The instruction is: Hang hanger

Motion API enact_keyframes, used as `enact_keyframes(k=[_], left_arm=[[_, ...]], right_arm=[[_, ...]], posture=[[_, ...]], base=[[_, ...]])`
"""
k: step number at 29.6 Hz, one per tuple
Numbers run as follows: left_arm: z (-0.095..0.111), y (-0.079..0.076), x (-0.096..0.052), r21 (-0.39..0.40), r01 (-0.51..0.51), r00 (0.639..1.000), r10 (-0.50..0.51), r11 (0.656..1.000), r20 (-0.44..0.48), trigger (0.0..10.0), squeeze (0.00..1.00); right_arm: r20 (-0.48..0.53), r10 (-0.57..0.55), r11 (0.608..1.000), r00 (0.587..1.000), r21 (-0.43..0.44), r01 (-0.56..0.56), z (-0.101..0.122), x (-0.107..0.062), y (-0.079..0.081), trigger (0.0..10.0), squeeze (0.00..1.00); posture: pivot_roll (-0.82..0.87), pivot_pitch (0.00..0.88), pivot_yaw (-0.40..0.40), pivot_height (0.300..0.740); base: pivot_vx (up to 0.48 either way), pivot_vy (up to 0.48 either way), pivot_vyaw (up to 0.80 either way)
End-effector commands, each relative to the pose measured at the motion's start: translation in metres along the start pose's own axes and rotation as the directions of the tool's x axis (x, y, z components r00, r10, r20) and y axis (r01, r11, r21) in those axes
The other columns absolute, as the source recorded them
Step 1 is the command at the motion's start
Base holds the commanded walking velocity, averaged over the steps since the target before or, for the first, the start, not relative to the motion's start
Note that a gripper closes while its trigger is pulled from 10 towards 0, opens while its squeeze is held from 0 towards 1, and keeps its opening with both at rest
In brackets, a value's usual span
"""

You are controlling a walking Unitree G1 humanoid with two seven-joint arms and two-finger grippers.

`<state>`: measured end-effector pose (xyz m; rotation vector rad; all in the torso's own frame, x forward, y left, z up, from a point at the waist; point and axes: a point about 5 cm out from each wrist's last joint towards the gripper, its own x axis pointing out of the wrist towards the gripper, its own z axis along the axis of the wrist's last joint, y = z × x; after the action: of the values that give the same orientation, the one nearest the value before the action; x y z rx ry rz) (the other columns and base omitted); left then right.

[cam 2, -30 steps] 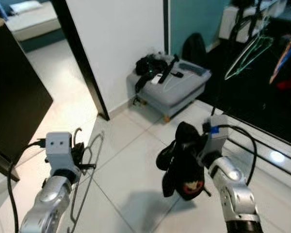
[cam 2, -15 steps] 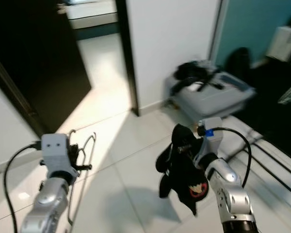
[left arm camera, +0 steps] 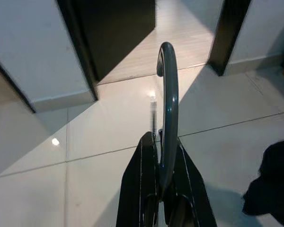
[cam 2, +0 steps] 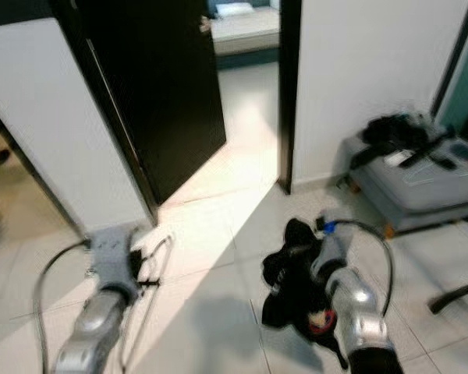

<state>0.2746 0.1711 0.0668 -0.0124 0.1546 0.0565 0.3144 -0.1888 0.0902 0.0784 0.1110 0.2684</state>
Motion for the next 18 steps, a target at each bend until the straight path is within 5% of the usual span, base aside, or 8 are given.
enact_keyframes(k=[1,9,18], left_arm=[[-0.009,0.010,-0.003,0.001,-0.018,1.000,0.018,1.000,-0.025,10.0,0.00],[-0.019,0.005,-0.016,0.046,-0.010,0.999,0.012,0.999,-0.045,10.0,0.00],[-0.025,0.004,-0.019,0.008,-0.005,0.999,0.005,1.000,-0.039,10.0,0.00]], right_arm=[[0.016,0.004,0.999,1.000,-0.033,-0.004,0.001,0.001,0.001,10.0,0.00],[0.002,0.052,0.996,0.999,-0.075,-0.052,0.000,0.000,0.004,10.0,0.00],[-0.027,0.068,0.992,0.997,-0.100,-0.070,-0.012,0.000,0.005,10.0,0.00]], posture=[[-0.03,0.000,0.019,0.740],[-0.02,0.000,-0.016,0.740],[0.00,0.000,-0.013,0.740]], base=[[0.000,0.000,0.80],[0.000,0.000,0.80],[0.000,0.000,0.80]])
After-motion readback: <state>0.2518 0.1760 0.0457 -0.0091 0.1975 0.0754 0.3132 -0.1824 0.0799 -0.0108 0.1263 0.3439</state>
